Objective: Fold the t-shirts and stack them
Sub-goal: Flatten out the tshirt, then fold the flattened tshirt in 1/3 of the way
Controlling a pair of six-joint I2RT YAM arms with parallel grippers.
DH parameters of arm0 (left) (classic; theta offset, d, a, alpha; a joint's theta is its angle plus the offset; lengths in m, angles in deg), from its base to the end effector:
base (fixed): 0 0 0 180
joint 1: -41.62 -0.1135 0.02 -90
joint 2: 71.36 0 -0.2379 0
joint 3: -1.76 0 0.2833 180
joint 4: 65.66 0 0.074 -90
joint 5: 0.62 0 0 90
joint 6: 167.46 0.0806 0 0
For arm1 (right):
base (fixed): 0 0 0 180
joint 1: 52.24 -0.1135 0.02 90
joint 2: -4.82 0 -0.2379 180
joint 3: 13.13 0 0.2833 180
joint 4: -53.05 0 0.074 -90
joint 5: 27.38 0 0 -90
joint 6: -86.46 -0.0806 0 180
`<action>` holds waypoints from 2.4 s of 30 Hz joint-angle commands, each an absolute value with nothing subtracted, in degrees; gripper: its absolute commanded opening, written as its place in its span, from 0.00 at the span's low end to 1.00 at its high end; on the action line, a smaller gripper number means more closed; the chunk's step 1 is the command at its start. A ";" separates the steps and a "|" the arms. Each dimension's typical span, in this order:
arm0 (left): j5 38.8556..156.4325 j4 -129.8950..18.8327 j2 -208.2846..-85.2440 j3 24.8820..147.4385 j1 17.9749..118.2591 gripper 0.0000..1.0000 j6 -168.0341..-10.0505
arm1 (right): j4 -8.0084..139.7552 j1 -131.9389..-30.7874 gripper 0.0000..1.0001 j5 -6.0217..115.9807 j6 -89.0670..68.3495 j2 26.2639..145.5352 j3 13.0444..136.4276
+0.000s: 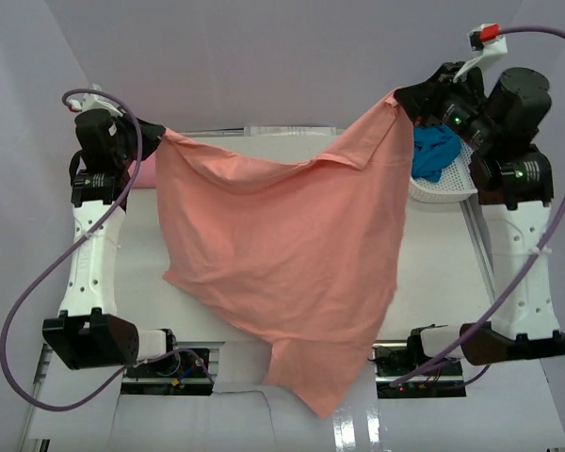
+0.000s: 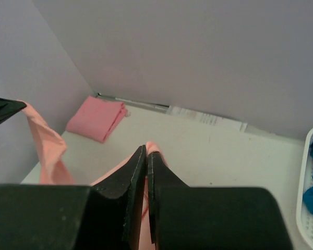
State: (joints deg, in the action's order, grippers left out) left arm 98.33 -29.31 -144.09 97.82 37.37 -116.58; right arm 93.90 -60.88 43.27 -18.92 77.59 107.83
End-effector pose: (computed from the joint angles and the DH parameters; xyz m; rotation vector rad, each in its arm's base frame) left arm 0.3591 0.0141 0.4183 -0.5700 1.7414 -0.5723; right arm 0.2799 0.0695 0.5711 -0.1953 1.4636 0.5847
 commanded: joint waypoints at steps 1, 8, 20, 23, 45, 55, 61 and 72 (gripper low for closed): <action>101.24 -34.70 -145.87 102.05 37.40 0.00 -117.80 | 90.24 -60.76 0.08 45.05 -18.05 79.68 115.10; 105.20 -36.81 -159.50 118.81 37.40 0.00 -118.77 | 85.86 -58.83 0.08 41.45 -19.45 93.32 131.11; 108.97 -42.34 -151.88 94.20 37.31 0.00 -120.17 | 78.20 -53.47 0.08 31.17 -26.21 78.05 89.25; 110.56 -43.23 -147.22 74.36 37.40 0.00 -119.48 | 74.25 -53.82 0.08 26.85 -31.65 69.28 66.57; 97.38 -22.76 -135.25 54.95 37.22 0.00 -112.71 | 107.03 -54.79 0.08 37.48 -24.29 43.58 30.83; 90.26 -18.89 -141.14 57.41 36.26 0.00 -114.46 | 108.17 -54.79 0.08 48.55 -27.45 43.14 34.61; 88.24 -19.32 -141.14 57.32 35.55 0.00 -114.11 | 108.96 -54.79 0.08 53.04 -28.42 45.51 35.49; 91.56 -21.52 -145.79 61.18 35.47 0.00 -115.78 | 103.26 -54.87 0.08 51.12 -27.72 51.83 41.81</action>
State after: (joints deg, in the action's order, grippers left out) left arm 89.81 -19.58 -144.09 58.13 35.79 -114.67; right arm 107.47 -54.61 52.05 -28.19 49.16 37.73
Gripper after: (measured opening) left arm 0.065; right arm 0.081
